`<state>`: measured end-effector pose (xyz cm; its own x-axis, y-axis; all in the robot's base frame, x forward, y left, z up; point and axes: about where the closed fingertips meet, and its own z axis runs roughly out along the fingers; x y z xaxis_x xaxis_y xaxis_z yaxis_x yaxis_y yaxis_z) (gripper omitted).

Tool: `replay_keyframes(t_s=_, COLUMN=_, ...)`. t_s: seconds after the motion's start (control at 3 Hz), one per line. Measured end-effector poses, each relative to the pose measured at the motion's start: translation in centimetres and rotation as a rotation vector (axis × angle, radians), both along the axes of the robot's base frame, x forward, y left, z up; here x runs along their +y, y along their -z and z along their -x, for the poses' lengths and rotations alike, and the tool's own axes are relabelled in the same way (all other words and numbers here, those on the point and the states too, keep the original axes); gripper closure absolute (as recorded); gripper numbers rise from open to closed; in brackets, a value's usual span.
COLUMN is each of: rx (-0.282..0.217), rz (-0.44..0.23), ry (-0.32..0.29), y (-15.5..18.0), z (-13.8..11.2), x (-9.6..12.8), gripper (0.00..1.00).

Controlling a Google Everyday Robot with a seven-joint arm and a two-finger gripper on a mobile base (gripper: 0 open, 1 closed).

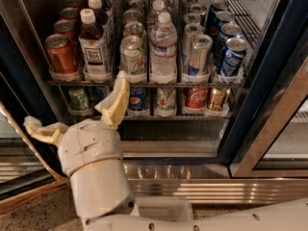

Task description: Pick blue plastic bottle from top shelf of fridge

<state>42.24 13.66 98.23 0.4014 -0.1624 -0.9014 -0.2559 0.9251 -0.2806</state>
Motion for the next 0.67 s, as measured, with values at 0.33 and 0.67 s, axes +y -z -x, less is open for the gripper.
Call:
replay_keyframes(t_s=0.33, rx=0.098, rz=0.011, ry=0.033, y=2.0, z=-2.1, x=-1.6, gripper=0.0)
replay_keyframes(t_s=0.67, rx=0.17, rz=0.046, ry=0.002, y=4.7, z=-3.9, x=-1.2, gripper=0.0)
